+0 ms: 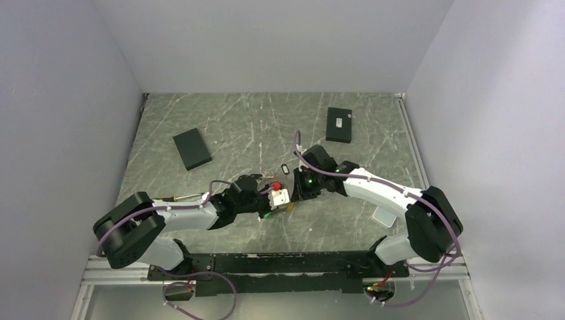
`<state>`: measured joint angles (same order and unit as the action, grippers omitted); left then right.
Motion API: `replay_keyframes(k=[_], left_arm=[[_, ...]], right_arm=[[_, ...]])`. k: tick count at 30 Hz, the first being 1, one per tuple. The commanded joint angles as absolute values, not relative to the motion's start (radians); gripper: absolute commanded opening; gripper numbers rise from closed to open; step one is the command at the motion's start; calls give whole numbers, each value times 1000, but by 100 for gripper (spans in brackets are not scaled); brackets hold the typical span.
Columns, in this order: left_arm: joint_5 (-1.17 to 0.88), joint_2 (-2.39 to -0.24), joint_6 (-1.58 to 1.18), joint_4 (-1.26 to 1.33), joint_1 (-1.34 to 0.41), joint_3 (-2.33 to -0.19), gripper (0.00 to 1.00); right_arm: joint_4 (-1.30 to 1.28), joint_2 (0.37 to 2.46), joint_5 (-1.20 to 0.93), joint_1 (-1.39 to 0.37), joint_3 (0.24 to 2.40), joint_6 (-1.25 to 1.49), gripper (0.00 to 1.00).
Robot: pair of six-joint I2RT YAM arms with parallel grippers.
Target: Put the keys on the keyring
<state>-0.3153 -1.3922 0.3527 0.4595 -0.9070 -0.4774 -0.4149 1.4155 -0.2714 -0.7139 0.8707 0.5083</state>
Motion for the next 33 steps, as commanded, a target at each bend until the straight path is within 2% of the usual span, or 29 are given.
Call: replay_keyframes(k=[1,33], left_arm=[[-301,-1397,356,510,-911,-508,0],[-269,-1396,341,525,-911,-498,0]], right_arm=[[-400,1425,-292,-717,911,502,0],[-409,1434,-302,-744,919,503,0]])
